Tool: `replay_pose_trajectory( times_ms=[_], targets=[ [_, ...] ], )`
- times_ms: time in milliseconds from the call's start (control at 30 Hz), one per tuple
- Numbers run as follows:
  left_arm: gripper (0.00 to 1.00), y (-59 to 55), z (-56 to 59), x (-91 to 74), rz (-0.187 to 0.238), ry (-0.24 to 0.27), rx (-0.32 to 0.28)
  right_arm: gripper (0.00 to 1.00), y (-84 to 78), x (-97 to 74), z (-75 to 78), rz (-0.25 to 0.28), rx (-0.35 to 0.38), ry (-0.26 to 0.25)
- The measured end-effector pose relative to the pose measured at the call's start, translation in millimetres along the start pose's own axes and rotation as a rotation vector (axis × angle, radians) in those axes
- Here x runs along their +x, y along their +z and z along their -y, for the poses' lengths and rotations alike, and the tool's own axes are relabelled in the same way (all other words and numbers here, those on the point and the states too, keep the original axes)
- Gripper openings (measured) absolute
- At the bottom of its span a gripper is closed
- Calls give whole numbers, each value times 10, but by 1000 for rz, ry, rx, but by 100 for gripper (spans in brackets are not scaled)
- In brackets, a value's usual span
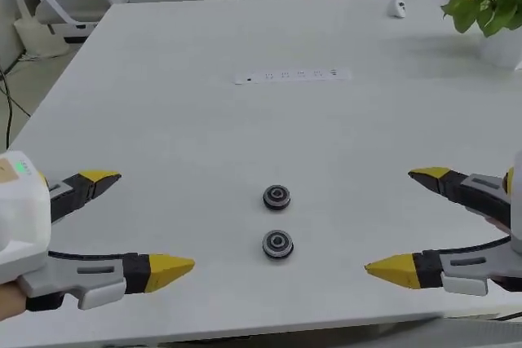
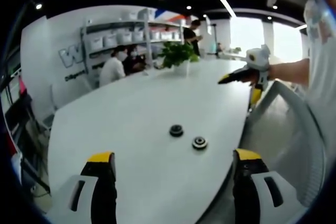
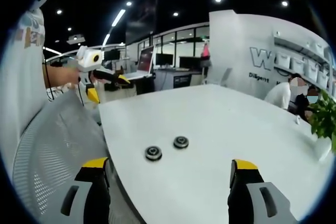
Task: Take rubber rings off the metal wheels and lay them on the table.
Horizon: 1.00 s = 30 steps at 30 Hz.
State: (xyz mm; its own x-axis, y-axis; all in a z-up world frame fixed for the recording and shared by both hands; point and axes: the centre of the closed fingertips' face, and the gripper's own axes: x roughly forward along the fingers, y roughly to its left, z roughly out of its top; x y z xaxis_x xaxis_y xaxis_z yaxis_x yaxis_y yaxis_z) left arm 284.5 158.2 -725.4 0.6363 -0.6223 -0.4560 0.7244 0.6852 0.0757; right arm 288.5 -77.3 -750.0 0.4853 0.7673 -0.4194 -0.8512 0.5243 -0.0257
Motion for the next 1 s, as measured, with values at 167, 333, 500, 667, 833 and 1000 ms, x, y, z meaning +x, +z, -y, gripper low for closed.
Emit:
replay_pose_trajectory(
  times_ms=[167, 333, 500, 667, 833, 1000],
  targets=[
    [94, -7, -7, 2, -2, -1, 2, 94, -7, 15, -4, -5, -3, 5],
    [93, -16, -18, 0, -7, 1, 7, 92, -13, 17, -24, -10, 3, 16],
    [92, -1, -36, -20, -3, 3, 7, 90, -3, 22, -41, -10, -4, 27],
    [90, 8, -53, -26, -2, 4, 11, 89, -4, 51, -23, -22, -16, 40],
    [90, 7, -32, 11, -10, -5, 17, 88, 38, 91, 15, -17, -27, 49],
    [89, 1, -29, 55, -15, -14, 23, 86, 56, 137, 17, -20, -40, 66]
  ],
)
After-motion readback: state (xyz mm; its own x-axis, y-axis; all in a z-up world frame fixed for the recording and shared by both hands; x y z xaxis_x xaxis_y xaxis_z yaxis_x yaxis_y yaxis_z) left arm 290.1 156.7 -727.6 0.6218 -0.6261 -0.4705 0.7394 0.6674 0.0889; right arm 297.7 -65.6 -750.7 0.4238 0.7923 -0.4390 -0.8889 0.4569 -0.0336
